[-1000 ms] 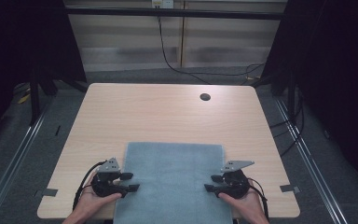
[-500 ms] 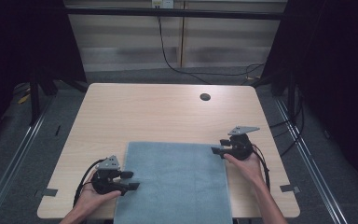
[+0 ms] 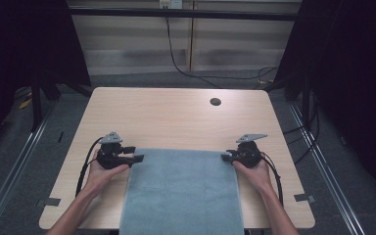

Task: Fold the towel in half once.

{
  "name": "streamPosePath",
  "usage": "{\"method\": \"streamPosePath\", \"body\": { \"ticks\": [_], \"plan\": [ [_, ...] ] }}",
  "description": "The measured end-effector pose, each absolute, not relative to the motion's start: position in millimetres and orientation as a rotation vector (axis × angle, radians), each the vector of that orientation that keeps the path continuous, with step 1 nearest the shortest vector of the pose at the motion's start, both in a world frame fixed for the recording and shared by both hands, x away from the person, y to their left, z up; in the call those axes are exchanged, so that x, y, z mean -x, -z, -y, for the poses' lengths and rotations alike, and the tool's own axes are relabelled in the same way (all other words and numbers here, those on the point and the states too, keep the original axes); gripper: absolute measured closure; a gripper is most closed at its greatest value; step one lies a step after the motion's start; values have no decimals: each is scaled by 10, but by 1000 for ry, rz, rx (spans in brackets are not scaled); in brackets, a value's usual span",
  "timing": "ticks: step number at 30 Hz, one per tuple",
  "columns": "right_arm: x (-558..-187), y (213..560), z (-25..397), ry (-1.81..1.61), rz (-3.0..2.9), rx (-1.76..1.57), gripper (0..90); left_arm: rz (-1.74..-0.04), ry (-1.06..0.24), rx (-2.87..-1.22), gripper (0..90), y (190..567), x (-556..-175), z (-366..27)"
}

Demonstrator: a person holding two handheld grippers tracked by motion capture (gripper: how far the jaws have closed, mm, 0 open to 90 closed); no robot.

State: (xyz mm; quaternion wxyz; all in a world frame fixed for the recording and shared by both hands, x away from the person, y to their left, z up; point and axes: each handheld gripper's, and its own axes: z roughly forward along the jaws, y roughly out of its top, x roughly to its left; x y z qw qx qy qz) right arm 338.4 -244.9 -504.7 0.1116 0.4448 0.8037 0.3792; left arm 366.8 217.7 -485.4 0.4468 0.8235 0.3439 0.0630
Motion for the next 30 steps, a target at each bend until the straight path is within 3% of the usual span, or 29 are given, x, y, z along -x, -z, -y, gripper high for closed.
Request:
{"method": "streamPosePath", "body": {
  "ticks": [2, 6, 20, 23, 28, 30],
  "plan": [
    [-3384, 5049, 2436, -1123, -2370, -1303, 763, -884, -159, -2007, 416, 4929, -3755, -2212],
    [-3394, 5062, 2422, -1151, -2366, -1312, 811, -922, -143, -2013, 380, 5035, -3848, -2260],
    [-3445, 5070, 2349, -1140, -2345, -1303, 826, -908, -115, -2033, 432, 5106, -3861, -2240],
    [-3430, 5071, 2342, -1139, -2339, -1310, 826, -874, -137, -2069, 481, 5095, -3824, -2202],
    [-3434, 5078, 2363, -1165, -2341, -1323, 832, -836, -94, -2108, 723, 5078, -3782, -2166],
    [-3431, 5073, 2361, -1164, -2347, -1318, 836, -836, -84, -2112, 776, 5067, -3771, -2156]
  ]
}}
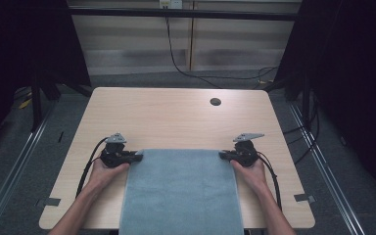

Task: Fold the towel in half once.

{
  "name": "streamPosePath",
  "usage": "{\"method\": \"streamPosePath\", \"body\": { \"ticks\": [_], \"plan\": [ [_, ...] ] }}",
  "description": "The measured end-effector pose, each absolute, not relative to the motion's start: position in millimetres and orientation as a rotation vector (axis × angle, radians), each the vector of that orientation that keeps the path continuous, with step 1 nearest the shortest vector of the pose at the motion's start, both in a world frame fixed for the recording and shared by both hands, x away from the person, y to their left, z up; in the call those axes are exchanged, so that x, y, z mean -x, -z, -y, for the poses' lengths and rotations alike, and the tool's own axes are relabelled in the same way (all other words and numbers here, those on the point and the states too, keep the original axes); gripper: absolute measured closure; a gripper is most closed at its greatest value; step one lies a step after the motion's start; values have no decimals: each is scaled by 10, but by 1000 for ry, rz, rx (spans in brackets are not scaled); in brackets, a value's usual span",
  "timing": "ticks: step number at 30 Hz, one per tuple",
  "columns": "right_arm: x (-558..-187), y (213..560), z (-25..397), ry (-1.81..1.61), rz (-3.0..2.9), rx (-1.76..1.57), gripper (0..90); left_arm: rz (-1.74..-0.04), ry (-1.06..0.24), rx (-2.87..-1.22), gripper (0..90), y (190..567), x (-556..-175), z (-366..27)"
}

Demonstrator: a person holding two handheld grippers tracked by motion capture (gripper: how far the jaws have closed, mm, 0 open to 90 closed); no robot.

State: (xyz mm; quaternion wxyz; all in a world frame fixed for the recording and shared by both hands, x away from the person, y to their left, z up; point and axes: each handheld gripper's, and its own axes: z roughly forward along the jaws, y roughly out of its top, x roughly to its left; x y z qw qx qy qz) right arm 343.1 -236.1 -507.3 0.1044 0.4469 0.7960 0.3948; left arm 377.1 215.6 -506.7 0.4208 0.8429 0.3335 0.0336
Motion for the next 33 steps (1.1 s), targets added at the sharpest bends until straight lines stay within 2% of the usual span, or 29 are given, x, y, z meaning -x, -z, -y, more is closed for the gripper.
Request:
{"method": "streamPosePath", "body": {
  "ticks": [5, 15, 33],
  "plan": [
    [-3423, 5057, 2370, -1177, -2342, -1334, 841, -845, -69, -2078, 814, 5044, -3779, -2199],
    [-3505, 4825, 2404, -1283, -2267, -1308, 843, -832, -98, -1940, 819, 4744, -3860, -2259],
    [-3686, 4212, 2397, -1362, -2135, -1213, 846, -812, -213, -1856, 820, 4220, -4040, -2279]
  ]
}}
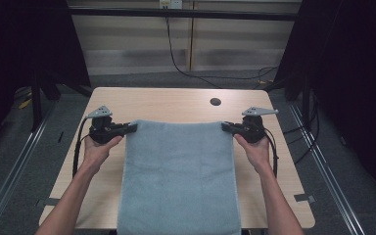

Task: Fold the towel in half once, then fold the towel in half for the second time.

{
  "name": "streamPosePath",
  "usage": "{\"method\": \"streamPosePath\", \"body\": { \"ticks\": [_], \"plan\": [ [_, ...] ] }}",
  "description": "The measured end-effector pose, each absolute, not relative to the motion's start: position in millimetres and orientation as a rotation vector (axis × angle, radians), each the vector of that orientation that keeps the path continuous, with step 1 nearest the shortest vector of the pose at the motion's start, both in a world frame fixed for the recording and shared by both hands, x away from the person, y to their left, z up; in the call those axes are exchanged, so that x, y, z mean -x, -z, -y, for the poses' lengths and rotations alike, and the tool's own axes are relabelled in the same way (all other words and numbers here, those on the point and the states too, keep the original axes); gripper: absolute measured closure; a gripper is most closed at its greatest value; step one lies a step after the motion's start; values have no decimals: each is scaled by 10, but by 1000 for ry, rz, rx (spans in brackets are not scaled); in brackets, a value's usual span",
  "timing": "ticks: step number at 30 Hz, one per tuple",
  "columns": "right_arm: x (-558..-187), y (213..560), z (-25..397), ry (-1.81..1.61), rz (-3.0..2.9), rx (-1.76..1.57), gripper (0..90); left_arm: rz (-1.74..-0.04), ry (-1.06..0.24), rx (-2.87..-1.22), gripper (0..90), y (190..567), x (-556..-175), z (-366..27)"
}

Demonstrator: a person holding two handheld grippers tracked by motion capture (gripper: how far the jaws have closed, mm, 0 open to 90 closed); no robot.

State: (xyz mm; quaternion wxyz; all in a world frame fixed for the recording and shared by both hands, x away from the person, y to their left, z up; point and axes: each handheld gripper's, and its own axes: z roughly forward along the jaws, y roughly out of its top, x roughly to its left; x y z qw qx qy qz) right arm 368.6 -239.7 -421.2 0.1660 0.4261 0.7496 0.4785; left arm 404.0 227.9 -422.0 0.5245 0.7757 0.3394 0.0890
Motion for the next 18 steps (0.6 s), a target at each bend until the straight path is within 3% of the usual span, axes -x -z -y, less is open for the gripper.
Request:
{"method": "streamPosePath", "body": {
  "ticks": [10, 18],
  "plan": [
    [-3732, 3963, 2390, -1409, -2074, -1182, 849, -773, -276, -1812, 822, 3918, -4011, -2283],
    [-3371, 3832, 2416, -1470, -2105, -1070, 853, -671, -277, -1813, 821, 3858, -3629, -2363]
  ]
}}
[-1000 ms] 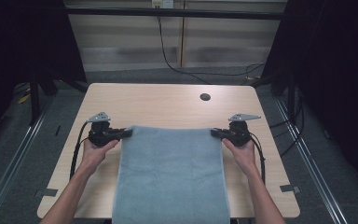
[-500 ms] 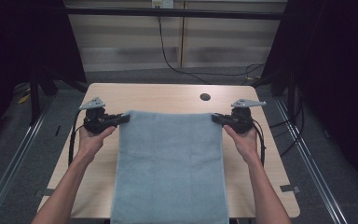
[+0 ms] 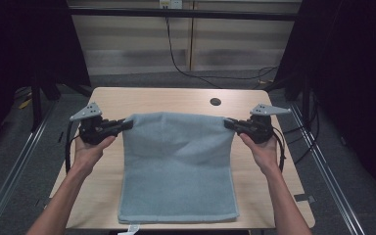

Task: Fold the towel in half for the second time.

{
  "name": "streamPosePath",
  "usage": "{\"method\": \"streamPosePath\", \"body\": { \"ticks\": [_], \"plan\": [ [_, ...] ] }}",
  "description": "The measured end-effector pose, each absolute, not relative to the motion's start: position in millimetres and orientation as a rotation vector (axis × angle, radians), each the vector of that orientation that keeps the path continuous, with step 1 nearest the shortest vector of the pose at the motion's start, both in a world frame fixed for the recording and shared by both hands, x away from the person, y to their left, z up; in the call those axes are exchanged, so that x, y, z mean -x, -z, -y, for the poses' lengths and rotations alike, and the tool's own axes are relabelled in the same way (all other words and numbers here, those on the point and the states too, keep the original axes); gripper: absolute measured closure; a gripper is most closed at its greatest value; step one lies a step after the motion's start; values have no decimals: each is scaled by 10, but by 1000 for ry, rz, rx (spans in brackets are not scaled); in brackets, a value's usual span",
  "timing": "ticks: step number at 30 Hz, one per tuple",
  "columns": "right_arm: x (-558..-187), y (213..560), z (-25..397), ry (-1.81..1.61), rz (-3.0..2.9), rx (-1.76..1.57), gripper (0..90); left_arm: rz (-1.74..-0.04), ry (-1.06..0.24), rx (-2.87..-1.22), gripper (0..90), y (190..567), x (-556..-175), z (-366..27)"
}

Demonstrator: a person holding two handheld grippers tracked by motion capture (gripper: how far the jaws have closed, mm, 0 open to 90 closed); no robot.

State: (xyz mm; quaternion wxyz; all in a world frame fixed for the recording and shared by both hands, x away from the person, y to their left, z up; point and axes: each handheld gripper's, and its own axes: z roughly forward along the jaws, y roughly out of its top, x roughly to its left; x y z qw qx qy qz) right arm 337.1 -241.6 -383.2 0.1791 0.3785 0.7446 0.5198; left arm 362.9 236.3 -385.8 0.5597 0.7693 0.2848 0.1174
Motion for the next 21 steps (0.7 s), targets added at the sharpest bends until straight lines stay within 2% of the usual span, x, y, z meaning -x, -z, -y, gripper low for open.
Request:
{"method": "streamPosePath", "body": {
  "ticks": [7, 14, 17, 18, 21],
  "plan": [
    [-2818, 3920, 2459, -1496, -2163, -995, 853, -665, -207, -1806, 818, 4098, -3167, -2524],
    [-2286, 4294, 2413, -1422, -2295, -995, 836, -654, -119, -1902, 804, 4406, -2742, -2530],
    [-2122, 4455, 2418, -1406, -2341, -1016, 786, -656, -81, -1915, 781, 4512, -2610, -2547],
    [-2078, 4497, 2421, -1406, -2358, -1026, 753, -666, -74, -1914, 767, 4532, -2562, -2548],
    [-1986, 4559, 2456, -1439, -2384, -1070, 664, -645, -59, -1892, 626, 4505, -2479, -2573]
  ]
}}
